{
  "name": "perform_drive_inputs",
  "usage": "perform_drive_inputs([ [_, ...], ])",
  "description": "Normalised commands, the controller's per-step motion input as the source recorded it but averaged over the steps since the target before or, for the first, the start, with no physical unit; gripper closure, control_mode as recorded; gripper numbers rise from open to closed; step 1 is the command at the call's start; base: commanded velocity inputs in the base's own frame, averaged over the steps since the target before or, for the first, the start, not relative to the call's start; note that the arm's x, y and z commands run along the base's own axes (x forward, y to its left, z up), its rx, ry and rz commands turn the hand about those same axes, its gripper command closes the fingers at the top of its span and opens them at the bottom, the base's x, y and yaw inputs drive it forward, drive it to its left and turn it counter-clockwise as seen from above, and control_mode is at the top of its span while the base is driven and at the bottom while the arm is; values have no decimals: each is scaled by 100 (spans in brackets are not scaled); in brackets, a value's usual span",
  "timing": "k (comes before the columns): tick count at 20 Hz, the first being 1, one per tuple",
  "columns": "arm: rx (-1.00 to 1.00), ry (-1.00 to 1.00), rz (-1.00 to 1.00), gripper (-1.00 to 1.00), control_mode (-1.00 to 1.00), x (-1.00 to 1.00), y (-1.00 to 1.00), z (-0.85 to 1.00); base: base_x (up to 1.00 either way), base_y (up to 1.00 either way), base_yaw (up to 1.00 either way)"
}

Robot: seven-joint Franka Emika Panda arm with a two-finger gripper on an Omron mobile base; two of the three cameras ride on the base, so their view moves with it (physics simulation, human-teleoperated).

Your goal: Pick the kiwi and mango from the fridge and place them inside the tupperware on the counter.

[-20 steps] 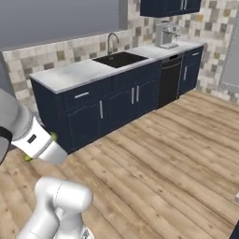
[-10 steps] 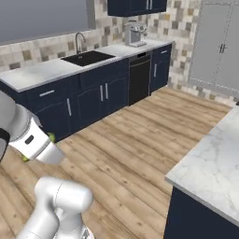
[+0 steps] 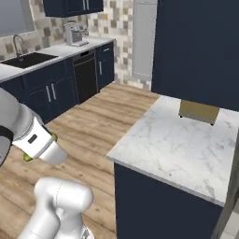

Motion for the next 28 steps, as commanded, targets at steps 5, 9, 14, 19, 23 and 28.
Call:
perform_drive_inputs([
  [5, 0, 0, 0, 100, 100, 0, 0, 0, 0, -64, -43],
  [9, 0, 0, 0, 100, 100, 0, 0, 0, 0, -23, -27],
  [14, 0, 0, 0, 100, 100, 0, 0, 0, 24, 19, -13],
  [19, 0, 0, 0, 100, 100, 0, 0, 0, 53, 41, -6],
  [23, 0, 0, 0, 100, 100, 0, 0, 0, 61, 53, -13],
  [28, 0, 0, 0, 100, 100, 0, 0, 0, 51, 64, -29],
])
